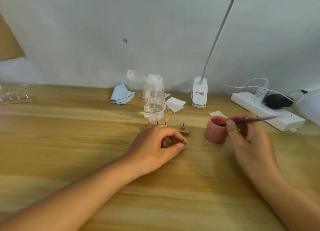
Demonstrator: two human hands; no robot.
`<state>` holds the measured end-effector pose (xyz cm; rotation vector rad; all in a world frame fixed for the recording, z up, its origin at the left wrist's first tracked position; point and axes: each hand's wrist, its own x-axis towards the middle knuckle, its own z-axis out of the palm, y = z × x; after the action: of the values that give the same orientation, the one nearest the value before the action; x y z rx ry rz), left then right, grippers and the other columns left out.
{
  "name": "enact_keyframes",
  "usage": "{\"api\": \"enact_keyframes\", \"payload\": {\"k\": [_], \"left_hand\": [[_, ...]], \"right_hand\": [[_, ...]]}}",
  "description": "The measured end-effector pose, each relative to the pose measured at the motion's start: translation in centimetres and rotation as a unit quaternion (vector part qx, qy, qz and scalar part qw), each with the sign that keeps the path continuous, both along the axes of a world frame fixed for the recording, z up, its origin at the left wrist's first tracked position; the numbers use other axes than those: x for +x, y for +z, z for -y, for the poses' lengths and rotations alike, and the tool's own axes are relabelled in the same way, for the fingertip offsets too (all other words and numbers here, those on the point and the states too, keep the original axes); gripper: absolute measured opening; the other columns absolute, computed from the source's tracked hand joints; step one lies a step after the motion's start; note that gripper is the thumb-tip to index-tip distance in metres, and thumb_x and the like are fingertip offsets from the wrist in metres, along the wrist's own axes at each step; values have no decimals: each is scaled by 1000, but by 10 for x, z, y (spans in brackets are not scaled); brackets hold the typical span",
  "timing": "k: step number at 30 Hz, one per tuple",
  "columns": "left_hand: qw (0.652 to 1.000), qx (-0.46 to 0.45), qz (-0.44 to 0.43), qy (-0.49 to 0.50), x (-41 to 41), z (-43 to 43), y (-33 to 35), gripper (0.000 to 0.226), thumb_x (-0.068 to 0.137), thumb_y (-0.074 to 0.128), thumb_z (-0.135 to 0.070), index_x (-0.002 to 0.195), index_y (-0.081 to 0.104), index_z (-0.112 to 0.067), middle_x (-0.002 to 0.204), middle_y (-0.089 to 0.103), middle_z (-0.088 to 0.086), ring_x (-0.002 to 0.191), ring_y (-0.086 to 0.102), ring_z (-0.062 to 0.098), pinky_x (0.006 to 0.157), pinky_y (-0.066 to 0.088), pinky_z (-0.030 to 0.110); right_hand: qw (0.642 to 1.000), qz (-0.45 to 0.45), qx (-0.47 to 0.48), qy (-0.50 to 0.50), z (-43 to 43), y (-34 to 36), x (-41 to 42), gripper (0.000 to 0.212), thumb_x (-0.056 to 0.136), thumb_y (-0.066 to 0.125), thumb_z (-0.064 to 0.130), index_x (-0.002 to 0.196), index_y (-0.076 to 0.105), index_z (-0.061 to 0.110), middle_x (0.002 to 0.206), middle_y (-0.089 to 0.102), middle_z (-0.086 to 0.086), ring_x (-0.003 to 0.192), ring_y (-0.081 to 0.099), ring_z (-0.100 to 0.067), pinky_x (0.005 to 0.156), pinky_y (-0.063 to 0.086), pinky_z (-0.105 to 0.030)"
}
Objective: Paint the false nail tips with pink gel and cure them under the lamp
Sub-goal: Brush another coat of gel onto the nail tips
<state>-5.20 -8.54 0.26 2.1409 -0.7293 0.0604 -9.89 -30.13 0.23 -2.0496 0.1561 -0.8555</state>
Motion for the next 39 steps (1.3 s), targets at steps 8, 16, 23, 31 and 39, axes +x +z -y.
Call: {"api": "enact_keyframes", "payload": {"k": [8,16,23,31,39], "left_hand": [[1000,9,-10,3,2,0,1,10,83,73,-22,83,73,-32,89,68,-17,61,51,0,59,34,10],[1000,6,-12,-10,2,0,2,13,83,76,-24,81,69,-35,84,70,-23,57,50,-5,57,36,12],[1000,18,-6,-9,2,0,3,20,84,75,-23,77,65,-39,82,66,-28,61,52,-2,59,37,14],[999,-9,-30,-16,4,0,0,16,84,75,-20,82,68,-34,86,70,-27,56,47,1,60,39,19],[1000,-3,-19,-19,2,0,1,20,83,75,-18,79,67,-35,84,69,-26,54,47,0,57,34,14]], "right_hand": [[999,33,19,-1,-3,5,-6,10,96,56,21,92,60,29,82,68,6,80,63,-26,77,52,-44],[975,139,137,107,-33,26,-24,8,92,63,8,90,61,16,76,68,-10,69,67,-14,58,51,-16],[946,37,276,165,-49,14,-29,8,92,60,12,100,62,8,78,74,-8,60,65,-14,54,55,-24],[936,-5,316,151,-48,12,-25,19,87,66,3,78,49,2,90,67,5,51,53,-11,48,49,-23],[945,-71,259,188,-52,13,-27,11,89,60,-1,83,52,0,63,68,-6,57,59,-11,52,50,-19]]}}
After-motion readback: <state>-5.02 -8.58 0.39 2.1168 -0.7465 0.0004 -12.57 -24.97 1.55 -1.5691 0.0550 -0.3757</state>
